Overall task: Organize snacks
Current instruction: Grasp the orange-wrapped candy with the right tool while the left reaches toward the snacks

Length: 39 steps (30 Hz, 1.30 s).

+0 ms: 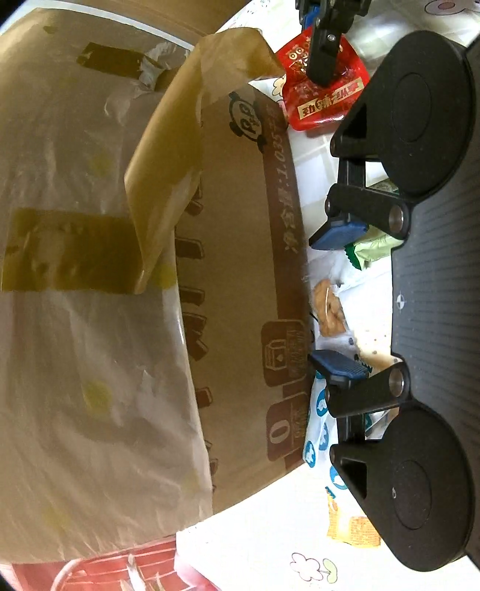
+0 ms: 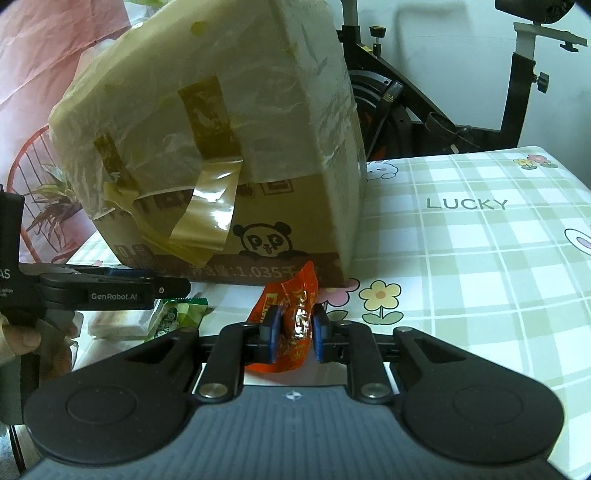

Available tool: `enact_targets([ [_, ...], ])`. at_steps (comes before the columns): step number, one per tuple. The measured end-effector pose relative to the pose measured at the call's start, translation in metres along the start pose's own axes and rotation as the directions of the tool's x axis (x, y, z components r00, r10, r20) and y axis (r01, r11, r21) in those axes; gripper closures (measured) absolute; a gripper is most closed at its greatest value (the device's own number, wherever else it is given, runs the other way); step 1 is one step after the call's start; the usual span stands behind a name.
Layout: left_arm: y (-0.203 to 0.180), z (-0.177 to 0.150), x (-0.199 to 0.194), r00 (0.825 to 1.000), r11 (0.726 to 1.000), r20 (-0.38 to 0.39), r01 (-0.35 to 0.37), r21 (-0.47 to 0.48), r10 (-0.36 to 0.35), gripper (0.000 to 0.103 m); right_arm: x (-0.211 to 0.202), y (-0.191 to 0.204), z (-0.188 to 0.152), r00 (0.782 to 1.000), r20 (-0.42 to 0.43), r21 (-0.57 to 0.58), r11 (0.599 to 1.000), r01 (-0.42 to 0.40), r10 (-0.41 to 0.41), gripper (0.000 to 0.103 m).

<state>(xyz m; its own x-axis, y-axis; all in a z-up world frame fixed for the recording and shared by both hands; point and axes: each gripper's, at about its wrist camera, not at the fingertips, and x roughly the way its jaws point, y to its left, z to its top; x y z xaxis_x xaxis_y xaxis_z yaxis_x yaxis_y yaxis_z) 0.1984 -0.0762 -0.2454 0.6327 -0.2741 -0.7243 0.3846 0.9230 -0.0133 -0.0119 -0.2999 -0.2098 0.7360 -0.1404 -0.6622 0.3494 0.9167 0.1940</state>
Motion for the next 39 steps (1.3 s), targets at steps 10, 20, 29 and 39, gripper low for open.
enact_targets([
  [10,0.021,-0.017,-0.014,0.998,0.997,0.009,0.069,-0.041,-0.068,0.066,-0.007,0.002,-0.001,1.000,0.016,0.012,1.000,-0.008,0.008,0.084],
  [20,0.014,-0.015,-0.040,0.996,0.997,0.061,0.071,-0.011,-0.071,0.088,-0.027,0.010,-0.001,0.999,0.051,0.002,1.000,-0.012,0.012,0.084],
  [29,0.026,-0.014,-0.043,0.996,0.995,0.065,0.066,-0.071,-0.061,0.081,-0.043,0.018,-0.006,0.998,0.062,-0.012,1.000,-0.015,0.016,0.084],
  [39,0.034,0.006,-0.004,1.000,0.988,-0.014,0.024,-0.155,-0.027,0.063,-0.032,0.011,-0.006,0.999,0.047,0.009,1.000,-0.010,0.009,0.084],
])
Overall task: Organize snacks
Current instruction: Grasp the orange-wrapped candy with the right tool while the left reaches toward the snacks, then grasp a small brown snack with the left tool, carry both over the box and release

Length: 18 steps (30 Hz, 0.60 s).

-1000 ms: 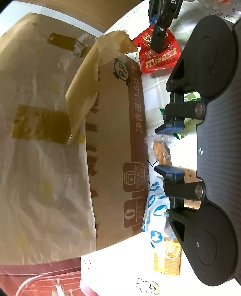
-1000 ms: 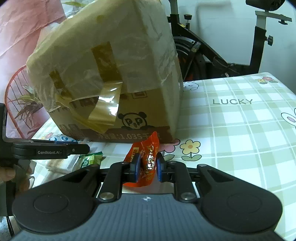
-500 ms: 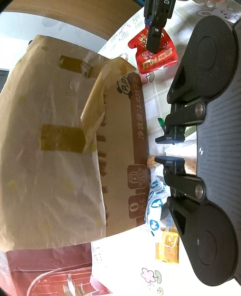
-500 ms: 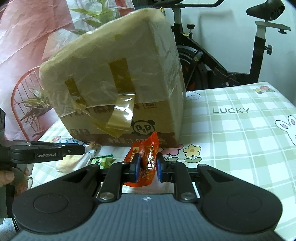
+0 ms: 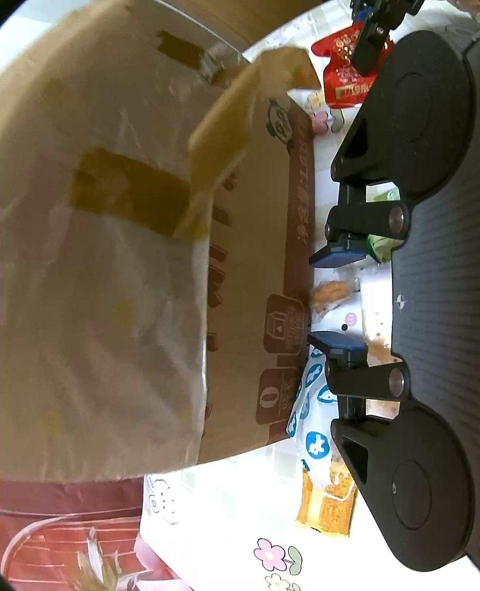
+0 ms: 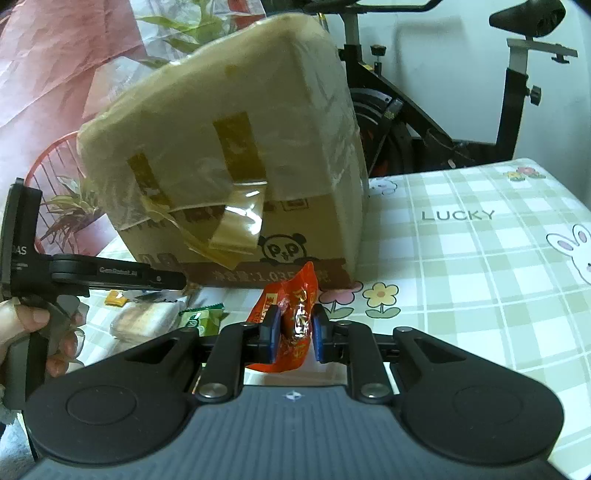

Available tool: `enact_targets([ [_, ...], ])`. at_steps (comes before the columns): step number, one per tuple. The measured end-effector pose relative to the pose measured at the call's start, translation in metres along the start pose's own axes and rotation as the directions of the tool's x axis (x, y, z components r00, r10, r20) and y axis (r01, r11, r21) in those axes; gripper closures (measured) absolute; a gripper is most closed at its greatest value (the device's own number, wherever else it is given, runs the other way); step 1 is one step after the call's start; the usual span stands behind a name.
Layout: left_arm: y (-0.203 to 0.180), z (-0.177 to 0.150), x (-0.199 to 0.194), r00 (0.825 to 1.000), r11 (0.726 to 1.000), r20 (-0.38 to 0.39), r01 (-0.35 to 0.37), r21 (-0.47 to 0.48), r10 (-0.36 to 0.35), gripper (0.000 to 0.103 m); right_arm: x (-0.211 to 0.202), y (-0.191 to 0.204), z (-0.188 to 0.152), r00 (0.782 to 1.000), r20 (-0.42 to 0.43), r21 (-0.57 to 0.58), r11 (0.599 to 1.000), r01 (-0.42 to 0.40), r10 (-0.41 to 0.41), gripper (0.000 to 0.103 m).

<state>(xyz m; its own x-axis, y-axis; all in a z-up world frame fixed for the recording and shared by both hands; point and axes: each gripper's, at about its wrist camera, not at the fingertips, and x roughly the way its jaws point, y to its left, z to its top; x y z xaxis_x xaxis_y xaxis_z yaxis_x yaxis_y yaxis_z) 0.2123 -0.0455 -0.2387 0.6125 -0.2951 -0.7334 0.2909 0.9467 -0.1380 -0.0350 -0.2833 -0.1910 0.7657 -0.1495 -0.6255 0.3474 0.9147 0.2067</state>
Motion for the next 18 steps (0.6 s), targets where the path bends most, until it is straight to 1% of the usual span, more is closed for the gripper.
enact_targets([
  [3,-0.004,0.000,0.009,1.000,1.000,-0.008,-0.003,0.016,0.004,0.064,0.005,-0.004,-0.001,1.000,-0.009,0.009,1.000,0.002,-0.002,0.084],
  [6,-0.012,-0.002,0.020,1.000,0.999,-0.023,-0.012,0.051,0.014,0.064,0.008,-0.006,-0.003,1.000,-0.019,0.018,1.000,0.004,-0.004,0.084],
  [7,-0.016,-0.006,0.020,0.999,0.998,-0.036,-0.022,0.061,0.024,0.066,0.008,-0.007,-0.003,1.000,-0.021,0.021,1.000,0.006,-0.005,0.084],
  [9,-0.024,-0.011,0.020,0.999,0.996,-0.043,-0.021,0.090,0.025,0.075,0.009,-0.008,-0.004,1.000,-0.021,0.028,1.000,0.006,-0.006,0.084],
  [10,-0.026,-0.014,0.019,0.999,0.995,-0.040,-0.008,0.101,0.012,0.075,0.008,-0.008,-0.004,1.000,-0.019,0.030,1.000,0.007,-0.006,0.084],
  [14,-0.024,-0.021,0.013,1.000,0.997,-0.020,0.019,0.071,-0.018,0.075,0.008,-0.010,-0.005,1.000,-0.016,0.033,0.999,0.007,-0.006,0.084],
  [18,-0.020,-0.024,-0.001,1.000,0.998,0.013,0.022,0.063,-0.023,0.076,0.004,-0.007,-0.004,1.000,-0.007,0.028,1.000,0.004,-0.004,0.084],
])
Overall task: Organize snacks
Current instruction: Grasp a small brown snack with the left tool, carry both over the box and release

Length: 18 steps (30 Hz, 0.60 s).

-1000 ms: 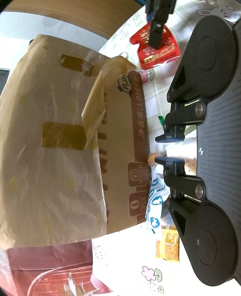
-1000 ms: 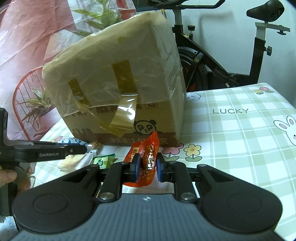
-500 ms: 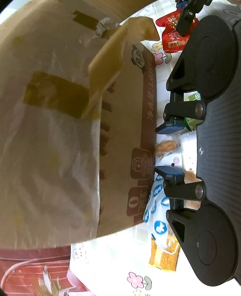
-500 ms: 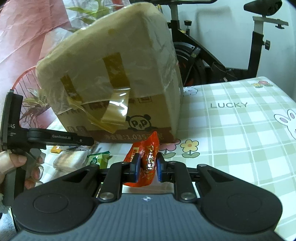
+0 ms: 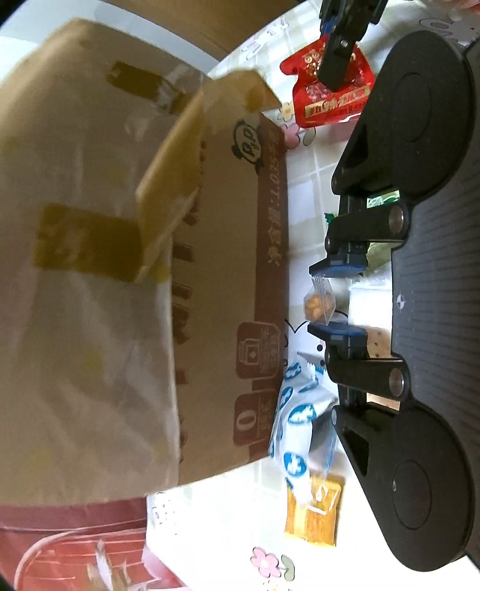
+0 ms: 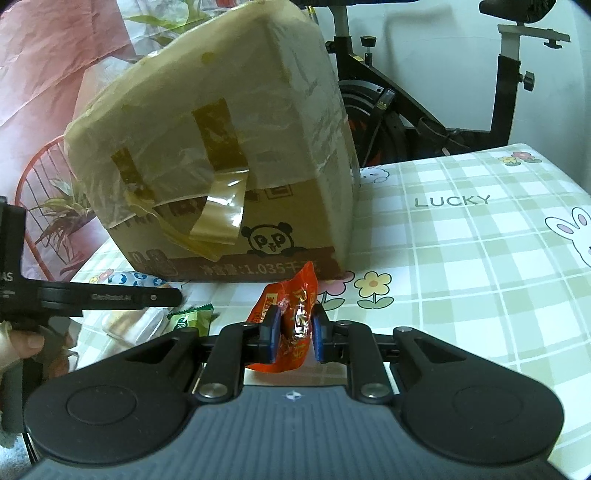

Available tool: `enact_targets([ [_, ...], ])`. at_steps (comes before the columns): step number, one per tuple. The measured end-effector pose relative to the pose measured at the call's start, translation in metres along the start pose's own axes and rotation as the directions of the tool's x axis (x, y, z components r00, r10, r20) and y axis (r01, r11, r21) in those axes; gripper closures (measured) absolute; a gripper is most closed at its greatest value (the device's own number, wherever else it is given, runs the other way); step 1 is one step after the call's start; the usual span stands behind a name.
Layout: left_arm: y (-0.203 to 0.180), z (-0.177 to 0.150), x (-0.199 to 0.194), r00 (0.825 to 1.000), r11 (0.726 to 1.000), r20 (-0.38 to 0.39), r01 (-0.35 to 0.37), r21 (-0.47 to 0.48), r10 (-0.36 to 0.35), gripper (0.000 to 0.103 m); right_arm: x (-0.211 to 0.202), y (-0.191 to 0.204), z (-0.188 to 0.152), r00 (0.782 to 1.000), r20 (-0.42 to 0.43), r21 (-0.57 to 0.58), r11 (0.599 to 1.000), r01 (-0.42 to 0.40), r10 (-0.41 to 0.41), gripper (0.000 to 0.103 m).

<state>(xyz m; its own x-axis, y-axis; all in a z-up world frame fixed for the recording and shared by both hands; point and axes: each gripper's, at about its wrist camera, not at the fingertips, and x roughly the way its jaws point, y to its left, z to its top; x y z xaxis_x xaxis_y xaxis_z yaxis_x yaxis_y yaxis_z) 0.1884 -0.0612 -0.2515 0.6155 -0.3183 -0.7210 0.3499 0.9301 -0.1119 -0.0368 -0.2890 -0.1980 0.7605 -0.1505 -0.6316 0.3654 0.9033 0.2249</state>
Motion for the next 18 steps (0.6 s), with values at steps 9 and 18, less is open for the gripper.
enact_targets([
  [9,-0.003,0.003,-0.050,0.995,0.999,0.098,0.023,0.037,-0.026,0.076,-0.017,0.008,0.003,0.999,0.038,-0.009,1.000,-0.001,0.002,0.084],
  [18,-0.005,0.022,-0.117,0.975,0.997,0.214,0.040,0.072,-0.055,0.076,-0.051,0.018,0.020,0.992,0.126,-0.037,0.999,0.004,0.000,0.084],
])
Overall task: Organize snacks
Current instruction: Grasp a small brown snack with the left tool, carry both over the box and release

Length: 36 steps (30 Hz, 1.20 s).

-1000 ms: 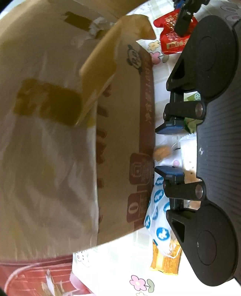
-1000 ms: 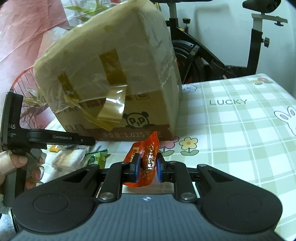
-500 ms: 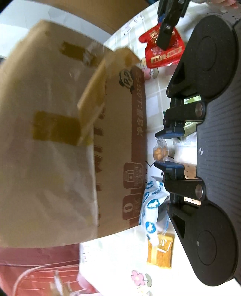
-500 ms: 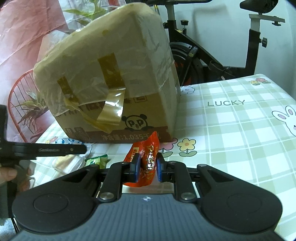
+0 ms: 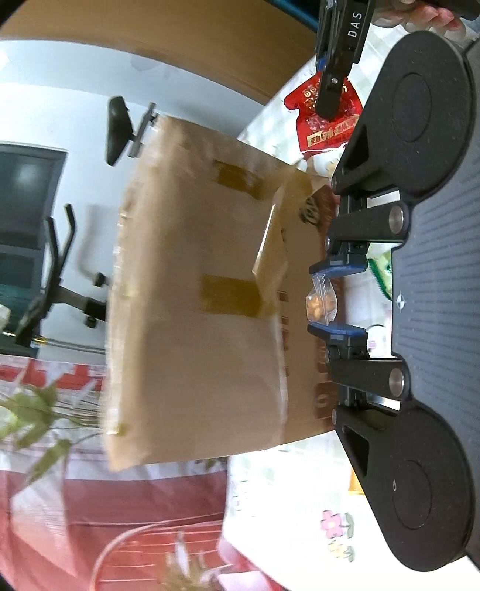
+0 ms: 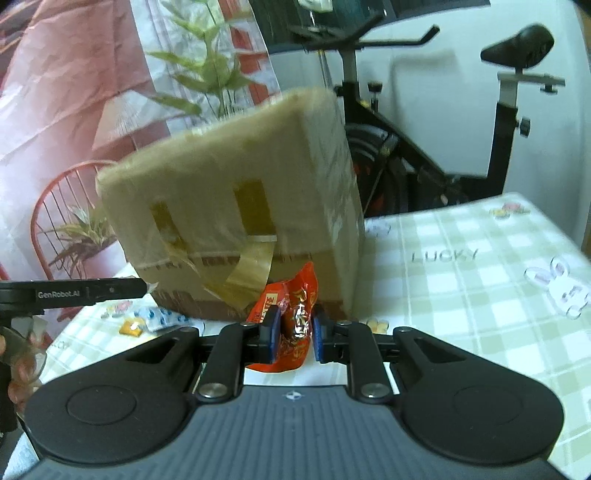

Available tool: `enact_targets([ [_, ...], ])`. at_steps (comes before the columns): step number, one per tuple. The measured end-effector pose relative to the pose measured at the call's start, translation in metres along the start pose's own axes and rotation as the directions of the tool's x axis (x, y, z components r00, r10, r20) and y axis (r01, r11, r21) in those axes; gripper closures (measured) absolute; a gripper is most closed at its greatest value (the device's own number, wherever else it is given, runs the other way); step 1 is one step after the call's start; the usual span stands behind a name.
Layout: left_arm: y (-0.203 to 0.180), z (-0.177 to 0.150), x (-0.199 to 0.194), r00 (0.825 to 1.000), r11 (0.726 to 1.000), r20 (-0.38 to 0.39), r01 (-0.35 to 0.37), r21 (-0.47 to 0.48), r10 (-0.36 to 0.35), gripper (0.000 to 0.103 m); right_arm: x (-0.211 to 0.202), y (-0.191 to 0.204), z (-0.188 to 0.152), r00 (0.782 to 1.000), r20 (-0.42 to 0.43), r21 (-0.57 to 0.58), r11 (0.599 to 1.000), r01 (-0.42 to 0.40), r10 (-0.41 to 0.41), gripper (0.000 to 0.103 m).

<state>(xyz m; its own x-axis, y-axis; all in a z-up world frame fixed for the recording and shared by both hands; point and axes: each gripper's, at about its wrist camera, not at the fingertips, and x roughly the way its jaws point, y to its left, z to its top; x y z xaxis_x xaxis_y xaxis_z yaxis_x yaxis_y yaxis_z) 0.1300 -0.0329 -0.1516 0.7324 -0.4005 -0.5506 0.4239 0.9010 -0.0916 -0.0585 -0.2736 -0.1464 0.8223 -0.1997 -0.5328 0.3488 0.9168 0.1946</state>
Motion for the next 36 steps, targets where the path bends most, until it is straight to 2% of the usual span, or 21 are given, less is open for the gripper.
enact_targets([
  [6,0.001,0.023,-0.029,0.996,1.000,0.089,0.010,0.008,-0.011,0.076,-0.024,0.003,0.024,0.996,0.090,-0.014,1.000,0.019,-0.018,0.084],
  [12,-0.004,0.051,-0.053,0.981,0.999,0.191,0.016,0.041,-0.023,0.076,-0.042,0.006,0.060,0.983,0.183,-0.036,0.999,0.025,-0.018,0.084],
  [20,-0.004,0.106,-0.054,0.961,0.999,0.276,-0.009,0.041,-0.002,0.076,-0.019,0.032,0.120,0.972,0.229,-0.134,0.991,-0.018,0.049,0.084],
  [26,0.008,0.135,-0.020,0.969,1.000,0.245,-0.012,0.015,0.008,0.076,0.032,0.054,0.149,0.977,0.194,-0.188,0.981,-0.049,0.086,0.084],
  [33,0.018,0.140,0.016,0.982,1.000,0.189,-0.030,0.001,0.029,0.075,0.091,0.073,0.152,0.989,0.111,-0.193,0.979,-0.071,0.094,0.084],
  [35,0.021,0.140,0.022,0.984,1.000,0.175,-0.027,-0.003,0.027,0.065,0.100,0.075,0.152,0.992,0.087,-0.179,0.981,-0.074,0.090,0.083],
  [36,0.024,0.139,0.023,0.986,1.000,0.167,-0.023,-0.010,0.024,0.049,0.101,0.075,0.151,0.993,0.077,-0.172,0.982,-0.071,0.086,0.075],
])
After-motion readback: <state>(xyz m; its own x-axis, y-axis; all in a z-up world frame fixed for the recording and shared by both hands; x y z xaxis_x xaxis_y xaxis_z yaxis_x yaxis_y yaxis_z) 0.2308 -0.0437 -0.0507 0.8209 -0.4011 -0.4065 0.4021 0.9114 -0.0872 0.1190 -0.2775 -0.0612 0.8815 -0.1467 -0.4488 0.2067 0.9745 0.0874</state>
